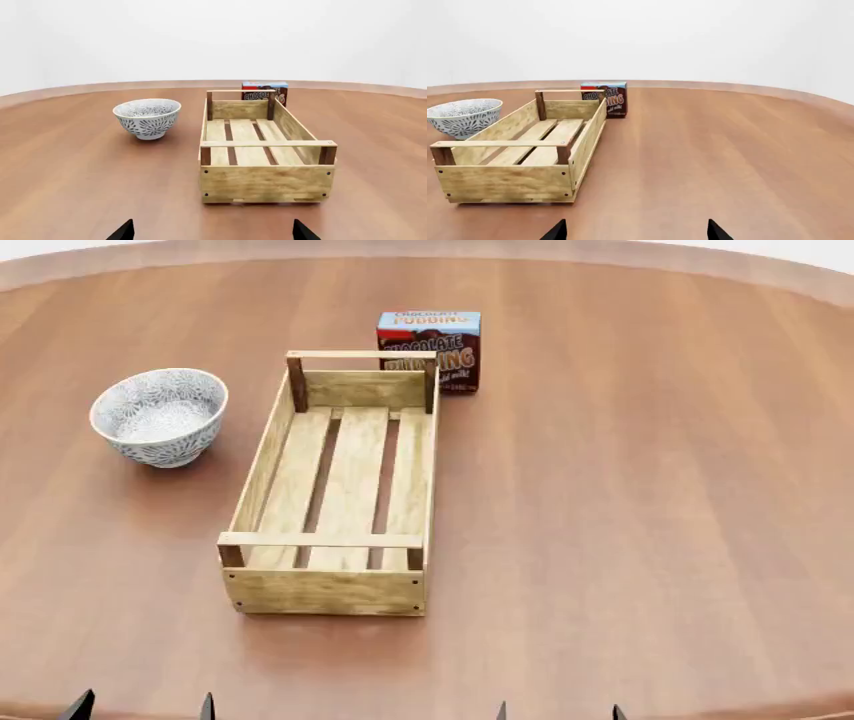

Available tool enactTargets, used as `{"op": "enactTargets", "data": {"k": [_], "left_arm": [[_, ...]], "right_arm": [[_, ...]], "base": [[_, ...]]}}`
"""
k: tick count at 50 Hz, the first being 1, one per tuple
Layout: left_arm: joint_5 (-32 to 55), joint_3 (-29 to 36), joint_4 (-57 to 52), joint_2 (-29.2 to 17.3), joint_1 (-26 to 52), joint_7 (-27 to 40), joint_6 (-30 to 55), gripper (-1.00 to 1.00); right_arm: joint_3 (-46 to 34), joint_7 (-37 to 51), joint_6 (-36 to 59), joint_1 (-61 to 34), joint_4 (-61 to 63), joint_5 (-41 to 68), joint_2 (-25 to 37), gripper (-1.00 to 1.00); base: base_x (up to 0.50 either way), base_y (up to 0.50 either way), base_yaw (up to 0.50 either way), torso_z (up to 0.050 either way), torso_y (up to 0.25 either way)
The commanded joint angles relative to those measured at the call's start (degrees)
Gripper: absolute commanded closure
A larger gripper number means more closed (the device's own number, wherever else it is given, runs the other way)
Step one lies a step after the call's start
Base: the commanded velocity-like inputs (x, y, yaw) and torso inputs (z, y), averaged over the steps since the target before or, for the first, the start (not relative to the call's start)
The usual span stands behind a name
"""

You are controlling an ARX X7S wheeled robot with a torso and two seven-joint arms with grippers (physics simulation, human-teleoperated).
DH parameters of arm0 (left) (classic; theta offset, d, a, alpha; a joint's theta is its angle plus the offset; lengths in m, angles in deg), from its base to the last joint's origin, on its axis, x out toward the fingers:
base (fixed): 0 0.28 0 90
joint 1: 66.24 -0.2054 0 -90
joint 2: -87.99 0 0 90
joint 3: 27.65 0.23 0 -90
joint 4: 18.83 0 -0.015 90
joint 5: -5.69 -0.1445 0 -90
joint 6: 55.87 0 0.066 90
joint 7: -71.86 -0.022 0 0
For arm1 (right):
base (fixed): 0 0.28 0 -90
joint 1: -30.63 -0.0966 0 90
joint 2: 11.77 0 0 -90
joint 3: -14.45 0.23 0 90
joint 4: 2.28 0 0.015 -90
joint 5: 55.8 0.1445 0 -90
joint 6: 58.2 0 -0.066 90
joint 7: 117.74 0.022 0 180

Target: Pick up the bowl on the left and put it in the tray.

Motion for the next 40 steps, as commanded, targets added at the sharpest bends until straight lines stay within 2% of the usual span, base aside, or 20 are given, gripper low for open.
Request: {"op": "enactTargets", "data": {"k": [1,7,8,13,17,28,40], "left_arm": [[0.56,1.17,0.3,-0.93,0.02,1.16,-0.32,-1.0],[2.5,2.24,-0.43,-1.87,-0.17,2.62,1.01,-1.0],[-0.95,2.73,-1.16,-2.09,-0.02,5.57,3.23,-1.0],[3.42,2.47,-0.76,-2.57,0.0,4.09,2.19,-1.0],[2.58,3.59,-3.08,-3.26,-1.51,4.87,1.69,-1.0],[1.12,6.44,-24.82,-5.37,-5.57,5.95,9.57,-1.0],[3.49,4.68,-41.5,-7.11,-4.65,7.28,19.14,-1.0]], "right_arm": [[-1.35,1.32,-0.04,-0.06,-0.38,0.54,0.84,-1.0],[-2.6,3.08,0.5,0.36,0.41,1.88,1.95,-1.0],[-2.76,3.28,0.42,0.54,0.64,2.11,2.04,-1.0],[-3.69,4.89,0.85,1.52,2.1,1.32,2.87,-1.0],[-4.33,5.85,2.33,3.31,6.33,1.11,3.31,-1.0],[-5.31,7.47,8.06,5.78,21.42,1.5,4.69,-1.0],[-7.19,8.72,19.7,4.5,41.53,0.84,6.15,-1.0]], "base": [[0.0,0.0,0.0,0.0,0.0],[0.0,0.0,0.0,0.0,0.0],[0.0,0.0,0.0,0.0,0.0],[0.0,0.0,0.0,0.0,0.0],[0.0,0.0,0.0,0.0,0.0],[0.0,0.0,0.0,0.0,0.0],[0.0,0.0,0.0,0.0,0.0]]}}
